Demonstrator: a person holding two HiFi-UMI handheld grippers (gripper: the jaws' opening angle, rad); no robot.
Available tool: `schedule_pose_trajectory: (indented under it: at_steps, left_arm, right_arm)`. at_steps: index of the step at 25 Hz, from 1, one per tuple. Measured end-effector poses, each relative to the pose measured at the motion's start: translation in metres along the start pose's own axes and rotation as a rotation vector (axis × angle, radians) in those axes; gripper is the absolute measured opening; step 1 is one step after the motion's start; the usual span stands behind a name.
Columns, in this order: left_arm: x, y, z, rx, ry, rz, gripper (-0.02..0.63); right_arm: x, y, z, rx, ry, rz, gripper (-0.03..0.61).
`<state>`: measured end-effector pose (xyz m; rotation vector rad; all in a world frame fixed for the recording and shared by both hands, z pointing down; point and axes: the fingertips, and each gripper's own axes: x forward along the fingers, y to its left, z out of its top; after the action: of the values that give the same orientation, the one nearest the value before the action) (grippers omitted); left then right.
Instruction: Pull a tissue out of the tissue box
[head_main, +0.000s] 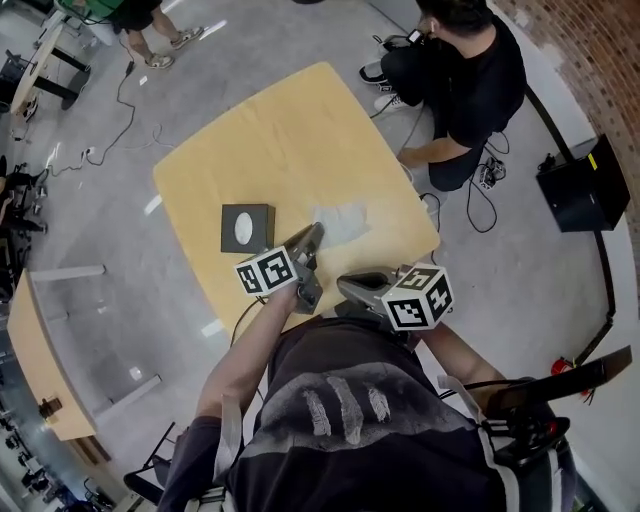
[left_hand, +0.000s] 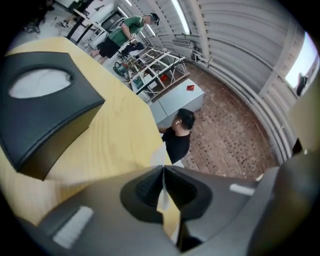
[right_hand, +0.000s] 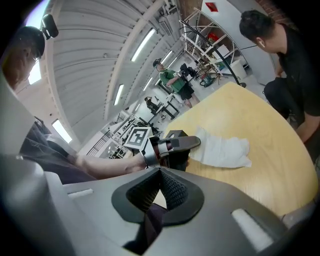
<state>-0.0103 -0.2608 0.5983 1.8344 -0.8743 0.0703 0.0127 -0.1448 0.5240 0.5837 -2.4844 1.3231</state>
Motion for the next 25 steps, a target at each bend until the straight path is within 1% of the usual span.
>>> schedule_pose_trajectory:
  at_steps: [5, 7, 8, 9, 10, 12, 14, 17, 21, 25]
  left_arm:
    - [-0.006, 0.030, -0.017, 0.021, 0.037, 0.137, 0.006]
    - [-0.011, 0.040, -0.018, 0.032, 0.031, 0.191, 0.011]
    - [-0.014, 0.042, -0.018, 0.031, 0.025, 0.204, 0.018]
    - [-0.016, 0.044, -0.018, 0.028, 0.021, 0.209, 0.055]
    - [-0.017, 0.046, -0.019, 0.025, 0.022, 0.213, 0.115]
    - [-0.020, 0.051, -0.023, 0.032, 0.036, 0.241, 0.151]
    - [-0.024, 0.057, -0.026, 0.044, 0.048, 0.275, 0.208]
    - [-0.029, 0.064, -0.029, 0.041, 0.064, 0.311, 0.306]
    - [-0.035, 0.069, -0.029, 0.091, 0.093, 0.370, 0.386]
    - [-0.043, 0.067, -0.029, 0.153, 0.116, 0.390, 0.409]
  right_arm:
    - [-0.003, -0.003, 0.001, 0.006, 0.006, -0.008, -0.003]
    - [-0.002, -0.002, 0.001, 0.004, 0.013, -0.005, -0.003]
    - [-0.001, -0.001, 0.000, 0.003, 0.016, -0.002, -0.003]
    - [0.000, -0.001, 0.001, 0.003, 0.019, 0.001, -0.003]
    - [0.002, 0.000, 0.001, 0.003, 0.021, 0.004, -0.003]
    - [0.004, 0.000, 0.001, 0.003, 0.024, 0.008, -0.003]
    - [0.005, 0.000, 0.002, 0.000, 0.026, 0.011, -0.003]
    - [0.007, 0.000, 0.003, -0.005, 0.029, 0.011, -0.003]
    - [0.008, -0.001, 0.003, -0.008, 0.034, 0.010, -0.003]
    - [0.010, -0.001, 0.003, -0.012, 0.040, 0.013, -0.003]
